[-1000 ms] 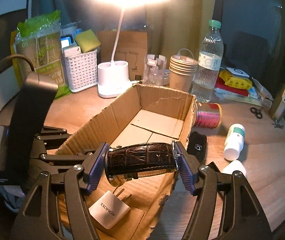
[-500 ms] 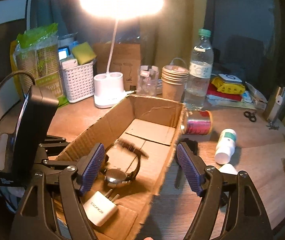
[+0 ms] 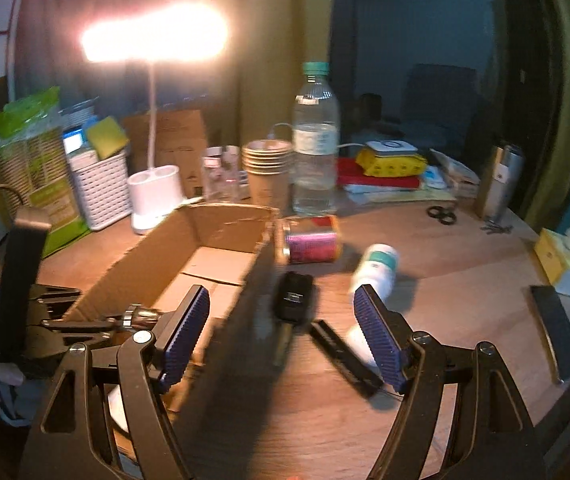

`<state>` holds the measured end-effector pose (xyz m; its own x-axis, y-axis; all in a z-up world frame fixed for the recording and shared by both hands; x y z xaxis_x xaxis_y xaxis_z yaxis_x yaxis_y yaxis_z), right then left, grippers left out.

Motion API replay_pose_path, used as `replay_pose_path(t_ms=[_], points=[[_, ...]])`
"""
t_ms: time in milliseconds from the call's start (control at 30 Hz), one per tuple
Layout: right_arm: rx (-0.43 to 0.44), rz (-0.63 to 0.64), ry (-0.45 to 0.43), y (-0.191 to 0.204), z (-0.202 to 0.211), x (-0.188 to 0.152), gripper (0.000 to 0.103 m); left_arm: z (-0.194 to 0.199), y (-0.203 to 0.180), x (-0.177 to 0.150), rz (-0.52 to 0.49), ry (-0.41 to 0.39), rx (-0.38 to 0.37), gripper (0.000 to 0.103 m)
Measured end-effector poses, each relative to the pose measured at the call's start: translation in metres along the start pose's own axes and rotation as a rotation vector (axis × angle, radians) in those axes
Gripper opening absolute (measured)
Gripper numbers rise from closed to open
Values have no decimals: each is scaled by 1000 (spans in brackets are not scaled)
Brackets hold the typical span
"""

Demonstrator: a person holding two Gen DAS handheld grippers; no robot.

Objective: Organize rigid objects
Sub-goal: 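Move the right gripper back to the black flashlight on the desk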

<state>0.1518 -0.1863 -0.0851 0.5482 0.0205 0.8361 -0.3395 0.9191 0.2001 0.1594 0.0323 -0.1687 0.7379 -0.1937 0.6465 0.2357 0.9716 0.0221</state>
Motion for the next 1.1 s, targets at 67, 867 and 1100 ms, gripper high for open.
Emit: replay_pose_path(t_ms=[67,867,1100], points=[[-29,-15,-5,-11,2,0,78,0,-1,0,0,0,0,19],[-208,-64,91,-70,-30,-28,78,0,-1,0,0,0,1,19],[-200,-65,123,-68,-41,-32,78,0,-1,0,0,0,1,19]])
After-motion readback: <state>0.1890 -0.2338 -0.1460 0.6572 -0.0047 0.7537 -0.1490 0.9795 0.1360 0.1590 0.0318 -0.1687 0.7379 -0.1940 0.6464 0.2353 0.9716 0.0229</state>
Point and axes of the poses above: each gripper's, at about its wrist camera, not at the fingertips, and z roughly against the way its jaws point, y to its left, x to its top, the point moved 1 cm from there along -z, roughly the way its jaws point, and after that the axes turned 14 degrees about -z, right-handed, at the moved point
